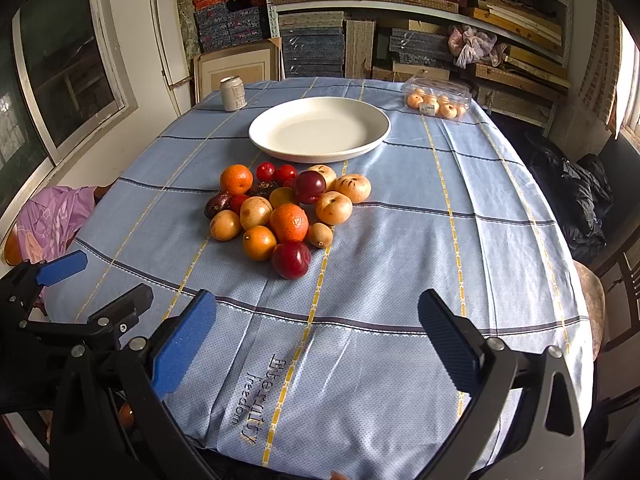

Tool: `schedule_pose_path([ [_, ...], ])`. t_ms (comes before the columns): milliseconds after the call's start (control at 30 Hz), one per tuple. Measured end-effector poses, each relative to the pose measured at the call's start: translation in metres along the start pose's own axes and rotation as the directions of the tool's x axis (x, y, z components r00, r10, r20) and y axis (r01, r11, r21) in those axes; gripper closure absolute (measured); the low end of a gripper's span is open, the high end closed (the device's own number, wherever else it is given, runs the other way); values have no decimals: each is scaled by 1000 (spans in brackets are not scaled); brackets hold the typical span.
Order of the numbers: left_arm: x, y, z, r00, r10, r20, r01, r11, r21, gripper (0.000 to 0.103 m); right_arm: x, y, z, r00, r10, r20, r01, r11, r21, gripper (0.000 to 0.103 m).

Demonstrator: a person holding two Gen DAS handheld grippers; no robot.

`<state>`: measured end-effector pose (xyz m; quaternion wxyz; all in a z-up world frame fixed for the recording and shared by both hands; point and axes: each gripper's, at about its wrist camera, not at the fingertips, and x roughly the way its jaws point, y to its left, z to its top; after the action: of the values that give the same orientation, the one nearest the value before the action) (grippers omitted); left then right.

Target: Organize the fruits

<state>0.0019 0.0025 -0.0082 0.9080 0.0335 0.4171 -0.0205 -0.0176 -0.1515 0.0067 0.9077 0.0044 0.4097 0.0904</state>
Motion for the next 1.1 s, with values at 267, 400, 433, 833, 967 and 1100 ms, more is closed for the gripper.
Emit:
schedule_pose_path([
  [267, -1, 0, -2, 1000, -1, 2, 1, 1000, 0, 3, -1, 1, 0, 1000, 1, 2, -1, 1000, 0, 4],
  [400, 0, 0, -1, 1000, -1, -1, 1, 1000, 0, 3, -1, 0, 0, 1000, 1, 2, -1, 1000, 1, 4],
  [433, 0, 0, -2, 1000, -1, -1, 1, 1000, 0, 3, -1, 0, 0, 1000, 1, 2, -1, 1000, 1, 4],
  [833, -3, 1, -2, 1000, -7, -6, 7, 1000, -3, 3, -1, -1, 0, 1000, 2, 3, -2, 1000, 3, 4],
  [967, -1, 1, -1, 1000, -7, -8, 7, 1000, -3, 3, -1, 0, 0, 1000, 3, 3, -3, 1000, 2, 4],
  [1100, -2, 1, -1, 1000, -7, -7, 7, 1000, -4, 3, 0, 0, 0, 1000, 4, 3, -4, 1000, 3, 4],
])
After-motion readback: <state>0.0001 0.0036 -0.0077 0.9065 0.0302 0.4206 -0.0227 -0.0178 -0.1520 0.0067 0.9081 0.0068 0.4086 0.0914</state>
